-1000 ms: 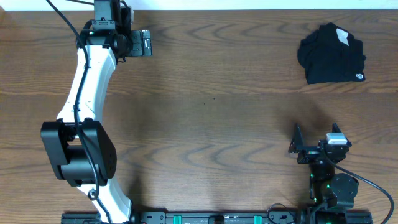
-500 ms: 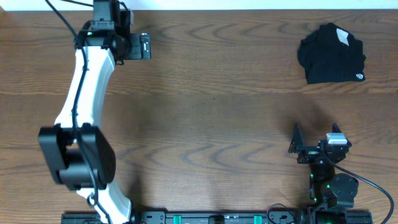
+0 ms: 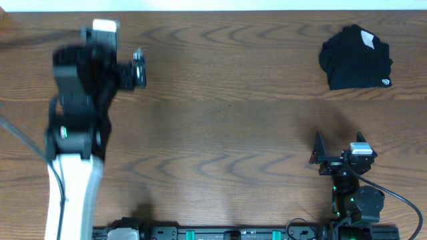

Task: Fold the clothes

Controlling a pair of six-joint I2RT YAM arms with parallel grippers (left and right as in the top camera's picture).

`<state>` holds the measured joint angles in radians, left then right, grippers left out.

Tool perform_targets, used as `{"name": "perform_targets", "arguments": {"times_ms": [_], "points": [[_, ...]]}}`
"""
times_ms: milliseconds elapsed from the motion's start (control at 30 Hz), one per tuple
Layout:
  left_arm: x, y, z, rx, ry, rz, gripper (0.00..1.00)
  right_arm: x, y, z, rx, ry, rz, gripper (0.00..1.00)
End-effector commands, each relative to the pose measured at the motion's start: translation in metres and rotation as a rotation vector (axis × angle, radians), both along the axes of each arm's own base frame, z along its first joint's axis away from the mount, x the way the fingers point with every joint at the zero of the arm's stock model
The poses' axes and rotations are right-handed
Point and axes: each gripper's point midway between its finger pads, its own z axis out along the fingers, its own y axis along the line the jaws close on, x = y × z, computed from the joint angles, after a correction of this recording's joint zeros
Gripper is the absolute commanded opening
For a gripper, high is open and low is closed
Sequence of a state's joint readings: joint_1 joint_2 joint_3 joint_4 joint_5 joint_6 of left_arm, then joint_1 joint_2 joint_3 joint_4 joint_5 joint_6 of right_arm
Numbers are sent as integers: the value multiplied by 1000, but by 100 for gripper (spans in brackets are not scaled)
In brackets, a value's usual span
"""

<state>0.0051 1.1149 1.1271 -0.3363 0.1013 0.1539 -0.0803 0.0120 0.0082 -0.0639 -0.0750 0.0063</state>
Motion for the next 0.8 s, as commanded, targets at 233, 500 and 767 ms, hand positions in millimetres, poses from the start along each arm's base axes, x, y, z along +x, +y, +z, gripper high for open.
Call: {"name": "perform_targets", "arguments": {"times_ms": [233, 500, 767], "points": [[-79, 16, -57, -83, -184, 89, 98, 0, -1, -1, -11, 0, -3, 99], [-110, 14, -81, -82, -316, 83, 98, 0, -1, -1, -11, -1, -3, 99], [-124, 14, -98, -81, -386, 79, 98, 0, -1, -1, -11, 0, -3, 99]]}}
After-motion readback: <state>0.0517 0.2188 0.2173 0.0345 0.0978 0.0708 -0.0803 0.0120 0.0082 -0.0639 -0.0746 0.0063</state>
